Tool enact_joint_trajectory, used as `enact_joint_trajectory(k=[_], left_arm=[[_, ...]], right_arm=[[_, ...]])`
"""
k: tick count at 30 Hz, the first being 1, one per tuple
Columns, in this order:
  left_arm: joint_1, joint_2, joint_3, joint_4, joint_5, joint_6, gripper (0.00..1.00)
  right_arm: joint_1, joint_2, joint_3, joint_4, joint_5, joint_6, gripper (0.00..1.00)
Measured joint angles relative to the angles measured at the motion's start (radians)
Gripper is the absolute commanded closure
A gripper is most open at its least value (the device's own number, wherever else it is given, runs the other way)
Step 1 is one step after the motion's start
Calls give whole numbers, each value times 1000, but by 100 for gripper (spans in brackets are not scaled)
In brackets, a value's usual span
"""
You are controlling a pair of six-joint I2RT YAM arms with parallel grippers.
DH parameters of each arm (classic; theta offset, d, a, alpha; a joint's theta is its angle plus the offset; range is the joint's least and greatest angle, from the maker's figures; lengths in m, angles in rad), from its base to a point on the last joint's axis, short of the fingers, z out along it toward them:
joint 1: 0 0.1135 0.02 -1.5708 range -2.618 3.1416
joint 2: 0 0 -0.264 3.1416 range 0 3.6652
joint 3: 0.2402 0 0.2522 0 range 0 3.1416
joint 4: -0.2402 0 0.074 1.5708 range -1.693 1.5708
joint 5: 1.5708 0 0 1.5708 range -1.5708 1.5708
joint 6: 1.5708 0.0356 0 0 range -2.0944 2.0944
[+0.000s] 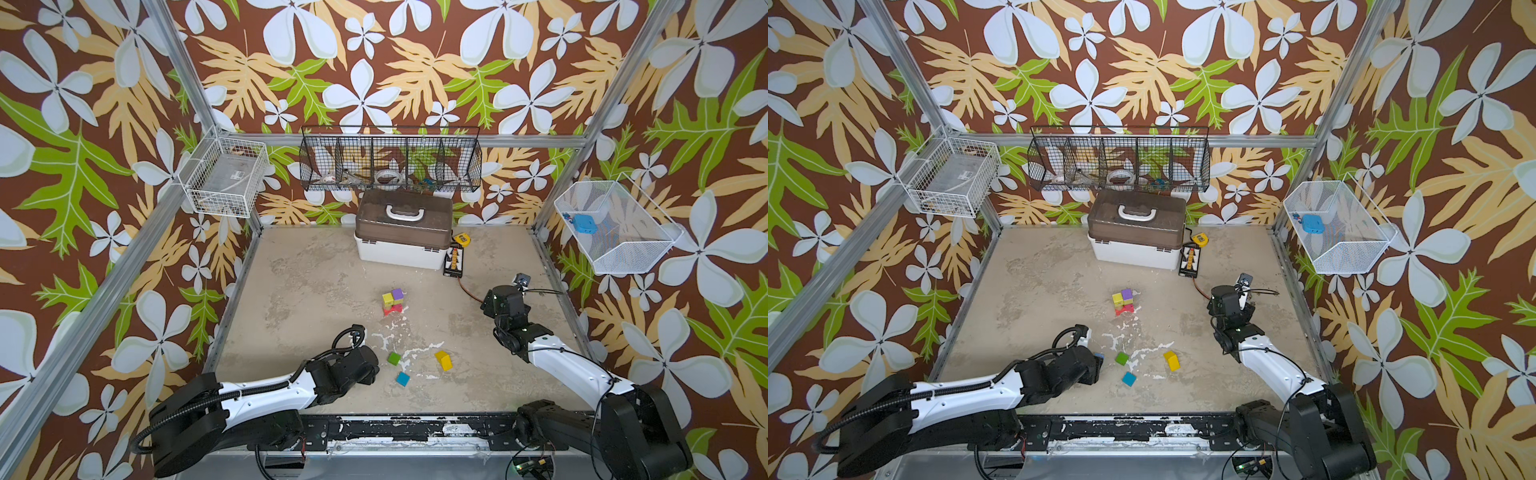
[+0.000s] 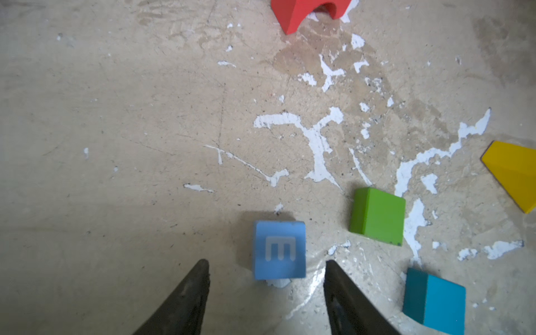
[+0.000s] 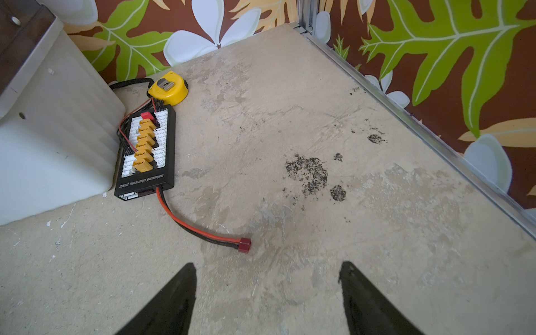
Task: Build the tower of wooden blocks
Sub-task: 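Lower the left gripper over the blue E cube nearest the robot, then close the left gripper on the blue E cube and lift it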
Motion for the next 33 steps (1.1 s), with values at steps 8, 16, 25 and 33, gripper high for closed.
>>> enact_joint_trajectory(k=[8,16,25,33], left_arm=[[-29,110,50,-1,-28,2,43],[-37,147,88,-23,-70,4,43],[-39,207,134,-68,-105,11,52],[-39,267,155,-77,-109,29,56]], right_arm=[[0,21,13,-1,-6,-3,22],[0,14,6,-1,-14,-4,23],[0,10,4,-1,-18,-4,23],[0,10,4,-1,-22,-7,23]])
